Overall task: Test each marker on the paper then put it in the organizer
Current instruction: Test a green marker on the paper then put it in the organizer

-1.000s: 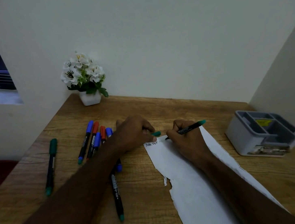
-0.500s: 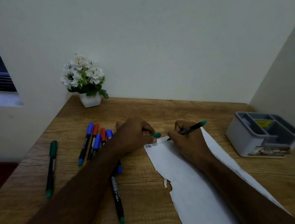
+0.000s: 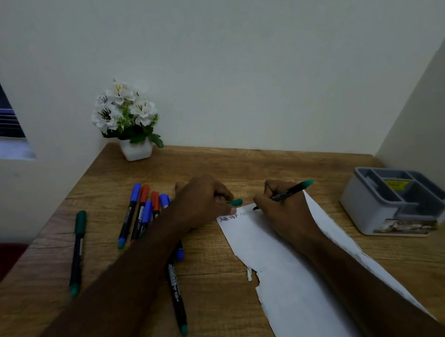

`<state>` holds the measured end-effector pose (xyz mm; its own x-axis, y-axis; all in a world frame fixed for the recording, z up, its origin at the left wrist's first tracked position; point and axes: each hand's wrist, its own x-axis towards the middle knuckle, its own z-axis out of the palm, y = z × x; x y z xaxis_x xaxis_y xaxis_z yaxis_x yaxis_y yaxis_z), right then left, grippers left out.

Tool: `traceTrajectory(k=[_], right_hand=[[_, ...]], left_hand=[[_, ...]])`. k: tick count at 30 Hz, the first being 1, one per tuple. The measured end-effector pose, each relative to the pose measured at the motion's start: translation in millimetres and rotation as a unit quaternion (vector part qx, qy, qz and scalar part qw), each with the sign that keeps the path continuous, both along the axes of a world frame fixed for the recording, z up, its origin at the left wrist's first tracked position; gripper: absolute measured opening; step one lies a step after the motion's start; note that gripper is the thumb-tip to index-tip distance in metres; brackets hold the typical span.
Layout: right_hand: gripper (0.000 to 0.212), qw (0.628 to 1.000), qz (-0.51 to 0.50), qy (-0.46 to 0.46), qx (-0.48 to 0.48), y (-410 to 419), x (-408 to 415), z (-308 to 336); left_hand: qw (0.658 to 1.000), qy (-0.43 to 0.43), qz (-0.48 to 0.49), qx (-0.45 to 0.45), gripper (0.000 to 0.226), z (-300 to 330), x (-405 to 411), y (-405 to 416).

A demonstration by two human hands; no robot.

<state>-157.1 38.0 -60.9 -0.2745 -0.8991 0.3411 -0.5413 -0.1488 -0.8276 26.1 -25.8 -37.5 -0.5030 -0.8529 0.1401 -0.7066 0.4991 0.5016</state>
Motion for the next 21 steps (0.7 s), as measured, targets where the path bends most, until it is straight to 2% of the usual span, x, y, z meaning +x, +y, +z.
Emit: traceTrajectory(k=[5,8,13,17,21], right_hand=[[0.034,1.000,0.010,0.003,0.010,-1,1,1],[0.034,1.000,0.017,-0.020,0.017,0,0,0],[0.021,0.996,0.011,-0.083,-0.014,1,-4,4],[0.015,0.987,0.033,-0.154,-0.040,3,-12,5],[0.011,0.973,0.097,-0.193,-0.076,5,-21,6]], left_hand=[[1.000,0.008,-0.005,0.005,0.037,1,0,0],[1.000,0.011,-0.002,0.008,0.036,0,0,1],[1.000,0.016,0.001,0.002,0.034,-1,0,1],[0.999,0.005,-0.005,-0.041,0.021,0,-2,4],[0.994,0.067,-0.003,-0.092,0.011,1,-4,6]])
